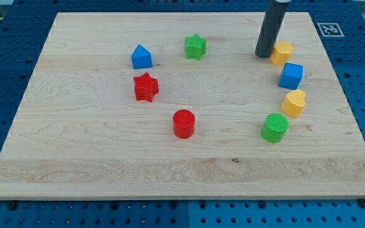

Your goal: Push blue triangle towards top center

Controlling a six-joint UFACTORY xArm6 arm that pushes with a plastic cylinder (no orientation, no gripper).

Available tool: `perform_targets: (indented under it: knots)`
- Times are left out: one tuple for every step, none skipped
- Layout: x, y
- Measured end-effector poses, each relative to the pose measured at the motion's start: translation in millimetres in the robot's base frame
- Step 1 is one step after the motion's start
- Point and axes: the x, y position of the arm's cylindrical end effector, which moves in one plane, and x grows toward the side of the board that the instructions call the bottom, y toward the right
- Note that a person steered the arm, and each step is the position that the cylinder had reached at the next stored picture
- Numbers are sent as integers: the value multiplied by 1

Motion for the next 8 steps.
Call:
perform_targets:
  knots:
    - [0,0]
    - [7,-30]
    - [20,-59]
    - [36,-86]
    - [57,-104]
    - [68,-127]
    - [69,-169]
    - [68,-213]
